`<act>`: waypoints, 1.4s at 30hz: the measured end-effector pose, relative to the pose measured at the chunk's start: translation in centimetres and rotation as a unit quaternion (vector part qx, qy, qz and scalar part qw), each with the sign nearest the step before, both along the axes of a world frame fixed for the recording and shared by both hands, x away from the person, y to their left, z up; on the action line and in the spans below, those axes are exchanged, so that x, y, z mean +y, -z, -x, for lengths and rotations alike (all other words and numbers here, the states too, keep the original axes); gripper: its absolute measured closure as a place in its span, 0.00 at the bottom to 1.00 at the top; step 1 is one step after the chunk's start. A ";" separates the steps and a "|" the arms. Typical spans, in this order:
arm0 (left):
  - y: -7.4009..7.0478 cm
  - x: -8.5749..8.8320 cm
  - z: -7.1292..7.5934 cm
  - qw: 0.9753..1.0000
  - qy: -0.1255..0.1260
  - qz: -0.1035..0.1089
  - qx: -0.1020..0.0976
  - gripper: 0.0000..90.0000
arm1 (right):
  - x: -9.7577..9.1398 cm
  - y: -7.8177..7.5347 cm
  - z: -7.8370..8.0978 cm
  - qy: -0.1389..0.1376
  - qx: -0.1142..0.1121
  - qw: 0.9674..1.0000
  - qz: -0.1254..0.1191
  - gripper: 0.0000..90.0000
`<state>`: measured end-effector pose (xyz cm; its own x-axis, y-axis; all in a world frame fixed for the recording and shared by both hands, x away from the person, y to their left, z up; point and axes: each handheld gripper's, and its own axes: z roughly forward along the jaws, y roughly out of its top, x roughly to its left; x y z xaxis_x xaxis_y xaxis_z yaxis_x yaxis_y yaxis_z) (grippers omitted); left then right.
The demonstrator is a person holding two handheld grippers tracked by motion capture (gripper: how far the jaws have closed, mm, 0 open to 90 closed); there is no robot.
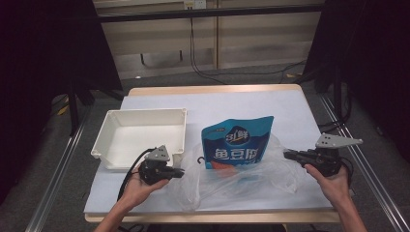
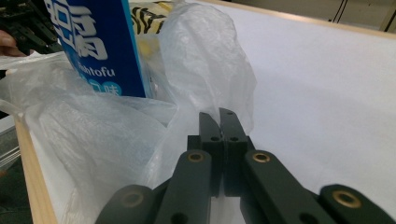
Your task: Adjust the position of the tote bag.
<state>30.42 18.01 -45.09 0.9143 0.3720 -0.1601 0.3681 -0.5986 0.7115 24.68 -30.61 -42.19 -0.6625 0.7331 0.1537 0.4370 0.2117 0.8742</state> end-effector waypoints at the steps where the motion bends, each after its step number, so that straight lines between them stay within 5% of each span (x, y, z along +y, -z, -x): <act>1: 0.2 0.0 -0.2 1.000 -0.002 -0.002 0.001 1.00 | 0.1 0.3 -0.2 0.003 0.004 1.000 0.003 1.00; 3: 0.4 0.0 -0.6 1.000 -0.004 -0.021 0.000 1.00 | 0.2 0.8 -0.8 0.009 0.012 1.000 0.009 1.00; 4: 0.7 0.0 -0.6 1.000 -0.005 -0.009 0.004 1.00 | 0.2 1.2 -1.1 0.011 0.018 1.000 0.013 1.00; 7: 1.1 0.3 -0.6 1.000 -0.011 -0.015 0.008 1.00 | 0.5 2.0 -1.5 0.011 0.028 0.999 0.023 1.00; 11: 1.7 0.2 -0.4 0.999 0.006 -0.043 0.010 1.00 | 1.1 2.9 -1.5 0.007 0.033 0.999 0.037 1.00; 19: 2.1 0.6 -0.2 0.999 0.001 -0.045 0.011 1.00 | 1.7 3.8 -1.8 0.005 0.039 0.998 0.042 1.00; 29: 2.2 0.9 -0.4 0.999 -0.012 -0.046 -0.002 1.00 | 2.8 6.3 -3.2 0.003 0.076 0.990 0.119 1.00; 31: 2.2 0.9 -0.2 0.998 -0.019 -0.052 -0.006 1.00 | 2.9 6.2 -3.0 0.008 0.070 0.989 0.129 1.00; 34: 2.3 1.0 -0.1 0.999 -0.030 -0.042 0.001 1.00 | 2.8 6.3 -2.9 0.005 0.067 0.990 0.121 1.00; 37: 2.2 1.1 -0.2 0.999 -0.025 -0.029 0.007 0.94 | 2.8 6.1 -2.9 0.010 0.063 0.990 0.123 0.90; 42: 1.5 1.0 0.6 1.000 -0.013 -0.008 0.002 0.82 | 2.2 4.5 -2.0 0.016 0.035 0.995 0.092 0.72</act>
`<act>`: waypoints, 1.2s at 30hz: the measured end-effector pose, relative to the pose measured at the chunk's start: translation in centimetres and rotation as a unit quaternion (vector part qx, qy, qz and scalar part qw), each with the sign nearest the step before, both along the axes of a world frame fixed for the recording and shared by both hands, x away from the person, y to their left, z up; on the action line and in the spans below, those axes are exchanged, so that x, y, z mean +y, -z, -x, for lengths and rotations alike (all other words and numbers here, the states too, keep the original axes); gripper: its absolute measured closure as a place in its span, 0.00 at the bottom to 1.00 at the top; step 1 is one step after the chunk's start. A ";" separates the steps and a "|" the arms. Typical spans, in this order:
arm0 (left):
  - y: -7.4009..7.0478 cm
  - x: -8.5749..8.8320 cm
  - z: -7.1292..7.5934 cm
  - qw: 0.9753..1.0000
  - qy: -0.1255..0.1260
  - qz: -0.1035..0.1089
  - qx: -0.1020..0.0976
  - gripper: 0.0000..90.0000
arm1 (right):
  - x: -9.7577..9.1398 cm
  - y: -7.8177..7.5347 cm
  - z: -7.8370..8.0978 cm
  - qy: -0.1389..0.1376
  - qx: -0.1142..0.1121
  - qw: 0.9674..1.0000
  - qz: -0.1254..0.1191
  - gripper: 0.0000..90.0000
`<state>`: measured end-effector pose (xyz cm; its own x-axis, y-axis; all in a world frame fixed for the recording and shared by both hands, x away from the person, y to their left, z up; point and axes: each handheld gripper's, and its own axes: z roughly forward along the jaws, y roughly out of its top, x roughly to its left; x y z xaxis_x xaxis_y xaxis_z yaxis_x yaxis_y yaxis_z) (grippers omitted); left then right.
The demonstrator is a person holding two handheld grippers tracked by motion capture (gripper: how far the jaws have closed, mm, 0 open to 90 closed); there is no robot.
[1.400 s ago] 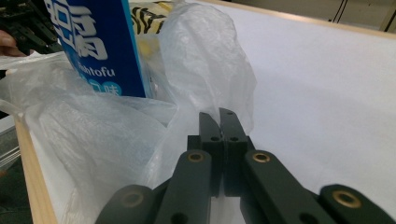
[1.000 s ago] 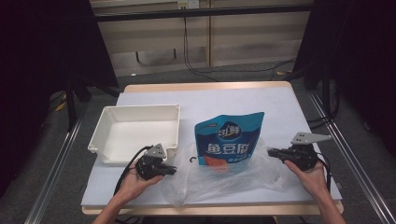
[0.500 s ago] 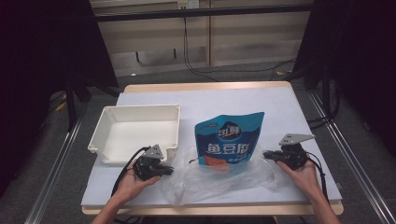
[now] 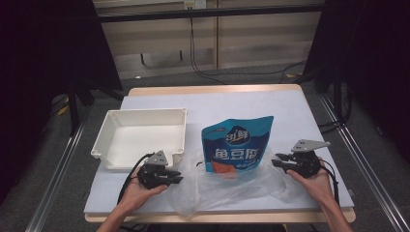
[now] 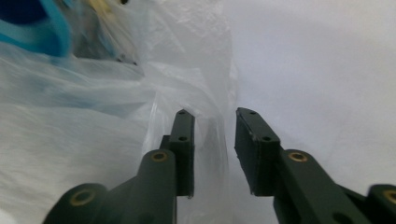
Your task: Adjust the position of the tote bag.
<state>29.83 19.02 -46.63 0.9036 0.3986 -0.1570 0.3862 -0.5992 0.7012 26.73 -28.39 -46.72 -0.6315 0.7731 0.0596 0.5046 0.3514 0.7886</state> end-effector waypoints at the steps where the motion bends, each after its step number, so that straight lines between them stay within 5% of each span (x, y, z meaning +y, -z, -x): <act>1: -0.2 0.0 0.1 1.000 -0.002 0.002 0.000 0.80 | -0.2 -0.5 0.3 0.004 -0.008 1.000 -0.009 0.68; 8: -2.4 1.0 0.7 0.998 -0.017 0.042 -0.033 0.68 | -0.5 -2.5 1.8 0.011 -0.041 0.999 -0.033 0.54; 11: -3.7 1.4 0.9 0.996 -0.024 0.075 -0.045 0.67 | -0.4 -3.3 2.0 0.008 -0.050 0.998 -0.039 0.56; 15: -5.3 0.2 1.6 0.992 0.010 0.116 -0.054 0.80 | 0.4 -4.0 2.2 -0.012 -0.058 0.997 -0.054 0.82; 18: -5.4 -1.7 1.7 0.991 0.039 0.122 -0.044 0.89 | 1.2 -4.2 2.1 -0.029 -0.055 0.996 -0.058 0.95; 22: -5.2 -4.1 1.2 0.990 0.061 0.120 -0.034 0.91 | 2.5 -4.1 1.9 -0.050 -0.041 0.997 -0.050 1.00; 26: -4.2 -5.7 0.2 0.993 0.067 0.094 -0.020 0.98 | 3.1 -3.6 1.0 -0.056 -0.029 0.997 -0.051 1.00; 32: -3.2 -5.9 -0.4 0.995 0.067 0.075 -0.004 1.00 | 3.9 -3.2 0.3 -0.079 -0.019 0.996 -0.045 1.00; 36: -2.4 -6.3 -0.5 0.997 0.065 0.043 -0.006 1.00 | 4.3 -2.8 -0.3 -0.089 -0.010 0.995 -0.040 1.00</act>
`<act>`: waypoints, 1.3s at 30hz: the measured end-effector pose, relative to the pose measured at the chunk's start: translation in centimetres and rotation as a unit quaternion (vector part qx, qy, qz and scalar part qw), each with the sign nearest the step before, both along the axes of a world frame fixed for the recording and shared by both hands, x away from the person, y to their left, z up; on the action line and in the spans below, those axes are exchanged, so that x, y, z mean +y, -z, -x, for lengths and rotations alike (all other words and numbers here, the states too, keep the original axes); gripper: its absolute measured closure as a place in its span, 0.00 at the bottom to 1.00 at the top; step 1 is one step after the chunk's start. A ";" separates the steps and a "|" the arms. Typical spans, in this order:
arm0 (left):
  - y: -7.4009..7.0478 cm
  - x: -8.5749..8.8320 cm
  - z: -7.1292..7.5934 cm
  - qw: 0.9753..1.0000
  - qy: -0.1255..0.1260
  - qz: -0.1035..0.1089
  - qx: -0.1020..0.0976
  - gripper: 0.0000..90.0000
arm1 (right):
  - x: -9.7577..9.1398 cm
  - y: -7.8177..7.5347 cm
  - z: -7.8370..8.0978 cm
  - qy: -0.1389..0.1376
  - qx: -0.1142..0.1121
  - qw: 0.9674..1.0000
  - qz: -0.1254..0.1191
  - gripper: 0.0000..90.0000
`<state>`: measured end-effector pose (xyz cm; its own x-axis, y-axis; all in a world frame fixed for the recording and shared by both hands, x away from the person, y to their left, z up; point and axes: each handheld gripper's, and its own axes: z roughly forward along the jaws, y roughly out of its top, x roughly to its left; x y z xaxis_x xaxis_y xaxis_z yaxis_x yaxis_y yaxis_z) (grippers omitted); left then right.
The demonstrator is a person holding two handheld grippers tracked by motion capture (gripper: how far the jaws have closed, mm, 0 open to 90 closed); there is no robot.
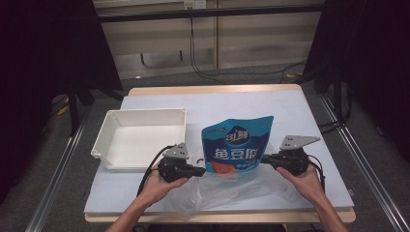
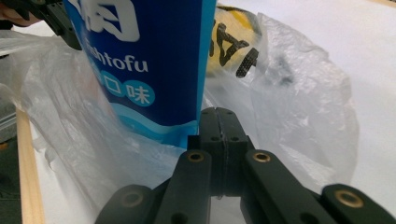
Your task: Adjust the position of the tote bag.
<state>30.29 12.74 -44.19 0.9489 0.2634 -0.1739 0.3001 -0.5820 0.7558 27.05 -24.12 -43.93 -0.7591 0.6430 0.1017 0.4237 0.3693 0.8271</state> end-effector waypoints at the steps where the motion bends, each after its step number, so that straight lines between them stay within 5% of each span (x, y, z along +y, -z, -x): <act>1: 0.1 0.0 -0.1 1.000 0.001 -0.014 0.001 1.00 | 0.2 0.1 -0.1 -0.002 0.004 1.000 0.003 1.00; 9: 1.4 -0.1 -1.0 0.999 -0.013 -0.041 0.011 1.00 | 0.3 1.4 -0.6 -0.013 0.028 0.999 0.015 1.00; 15: 1.6 -0.4 -1.0 0.999 -0.024 -0.034 0.014 1.00 | 1.0 2.7 -0.7 -0.021 0.050 0.998 0.039 1.00; 20: 2.0 -1.1 -0.4 0.999 -0.005 -0.046 0.016 0.98 | 1.1 3.8 -0.5 -0.024 0.065 0.996 0.053 1.00; 23: 2.4 -1.4 -0.1 0.997 0.006 -0.074 -0.001 0.98 | 1.0 4.1 -0.3 -0.023 0.069 0.995 0.070 1.00; 33: 2.3 -0.1 0.0 0.989 -0.013 -0.144 -0.043 1.00 | 0.2 3.4 0.9 -0.023 0.039 0.989 0.143 1.00; 39: 2.4 1.2 -0.7 0.989 -0.032 -0.138 -0.030 1.00 | -1.0 3.1 1.8 -0.005 0.036 0.984 0.175 1.00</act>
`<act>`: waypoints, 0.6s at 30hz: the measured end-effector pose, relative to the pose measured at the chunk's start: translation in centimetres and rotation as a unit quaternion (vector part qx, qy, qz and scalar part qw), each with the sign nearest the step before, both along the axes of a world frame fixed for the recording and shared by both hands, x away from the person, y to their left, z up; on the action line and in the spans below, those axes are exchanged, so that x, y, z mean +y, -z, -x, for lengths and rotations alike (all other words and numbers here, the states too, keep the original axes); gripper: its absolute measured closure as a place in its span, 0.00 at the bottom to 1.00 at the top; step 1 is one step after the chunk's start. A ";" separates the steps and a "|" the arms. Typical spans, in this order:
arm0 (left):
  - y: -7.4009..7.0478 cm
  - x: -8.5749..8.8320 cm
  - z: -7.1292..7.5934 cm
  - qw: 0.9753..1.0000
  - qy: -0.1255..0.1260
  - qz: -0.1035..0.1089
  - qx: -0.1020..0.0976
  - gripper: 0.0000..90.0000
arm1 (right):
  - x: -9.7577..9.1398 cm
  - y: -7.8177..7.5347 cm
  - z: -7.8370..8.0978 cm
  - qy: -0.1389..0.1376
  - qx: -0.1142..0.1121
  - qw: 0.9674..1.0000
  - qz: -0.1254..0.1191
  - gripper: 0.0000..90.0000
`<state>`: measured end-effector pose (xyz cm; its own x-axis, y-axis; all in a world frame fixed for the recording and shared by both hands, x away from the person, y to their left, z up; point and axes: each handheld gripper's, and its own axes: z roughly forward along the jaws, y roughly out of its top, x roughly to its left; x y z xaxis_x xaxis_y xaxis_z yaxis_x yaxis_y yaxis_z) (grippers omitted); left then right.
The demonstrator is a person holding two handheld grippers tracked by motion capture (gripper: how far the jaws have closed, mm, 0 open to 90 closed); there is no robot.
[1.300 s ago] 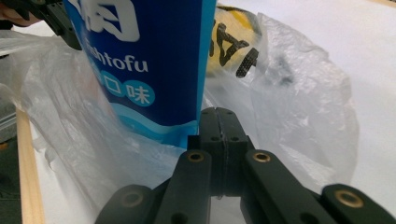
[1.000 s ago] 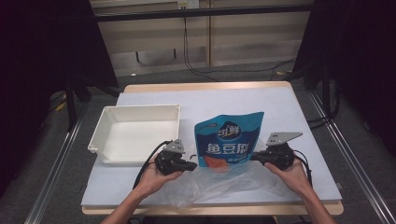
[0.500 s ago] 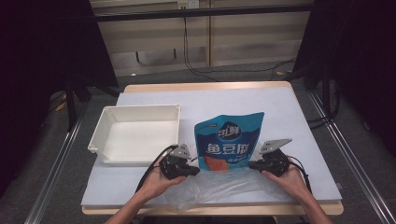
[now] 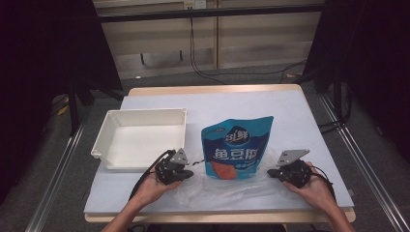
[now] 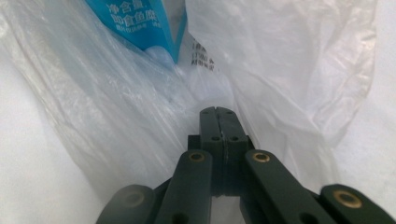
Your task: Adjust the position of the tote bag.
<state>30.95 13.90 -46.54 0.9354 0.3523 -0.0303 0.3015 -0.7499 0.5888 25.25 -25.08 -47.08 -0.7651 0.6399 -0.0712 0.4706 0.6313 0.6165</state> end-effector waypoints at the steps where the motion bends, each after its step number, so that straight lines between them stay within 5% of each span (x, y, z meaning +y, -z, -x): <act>1: 0.0 -0.1 0.0 1.000 0.003 -0.003 -0.001 1.00 | 0.0 0.0 0.0 -0.003 0.001 1.000 0.000 1.00; 5: 0.0 -0.2 -0.3 1.000 0.000 0.013 0.009 1.00 | 0.2 -0.1 -0.1 0.000 -0.004 1.000 0.007 1.00; 12: -1.0 -1.2 -0.3 0.999 0.010 0.034 0.012 1.00 | 0.8 -1.6 -0.6 0.001 -0.021 0.999 -0.046 1.00; 18: -0.5 -2.1 -0.3 1.000 0.021 0.012 0.008 1.00 | 1.7 -2.1 -2.0 -0.002 -0.023 0.997 -0.067 1.00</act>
